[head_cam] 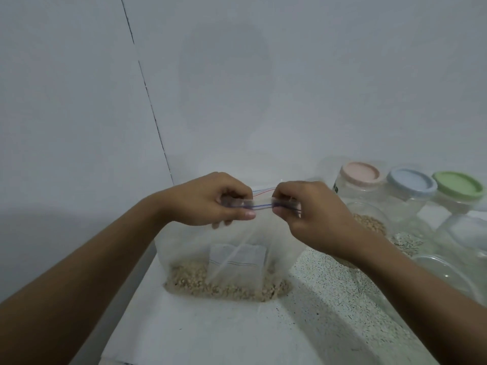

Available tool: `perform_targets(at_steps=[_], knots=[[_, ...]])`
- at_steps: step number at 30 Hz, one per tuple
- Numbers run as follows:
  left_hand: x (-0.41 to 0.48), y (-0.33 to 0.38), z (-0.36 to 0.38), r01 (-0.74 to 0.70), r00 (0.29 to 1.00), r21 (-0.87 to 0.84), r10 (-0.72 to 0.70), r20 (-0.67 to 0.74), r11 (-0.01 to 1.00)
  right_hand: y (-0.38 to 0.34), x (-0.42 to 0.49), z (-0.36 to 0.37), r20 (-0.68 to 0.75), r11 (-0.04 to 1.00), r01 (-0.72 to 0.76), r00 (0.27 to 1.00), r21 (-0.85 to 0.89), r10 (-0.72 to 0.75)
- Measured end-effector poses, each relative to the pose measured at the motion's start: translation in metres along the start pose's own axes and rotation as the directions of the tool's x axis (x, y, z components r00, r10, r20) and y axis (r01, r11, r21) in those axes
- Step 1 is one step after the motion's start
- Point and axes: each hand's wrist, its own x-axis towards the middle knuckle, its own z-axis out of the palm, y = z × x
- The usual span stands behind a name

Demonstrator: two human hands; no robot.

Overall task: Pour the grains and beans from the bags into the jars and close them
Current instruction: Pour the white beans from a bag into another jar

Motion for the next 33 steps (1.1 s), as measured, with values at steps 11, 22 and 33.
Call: perform_targets(at_steps=[11,22,33], knots=[[0.024,0.062,0.026,0.075,0.965,-0.34,-0.154,-0.211,0.937,0.037,-0.003,-0.029,-0.324,0.994,0.103,0.94,-0.032,-0.107],[0.068,0.096,0.097,0.103,0.884,-0.644,-0.367,-0.29,0.758,0.074,-0.037,-0.036,-0.366,0.906,-0.129,0.885,0.404,0.29],[0.063,0.1,0.15,0.059,0.893,-0.784,-0.384,-0.235,0.617,0.075,-0.089,-0.031,0.131,0.368,-0.301,0.898,0.88,0.421]])
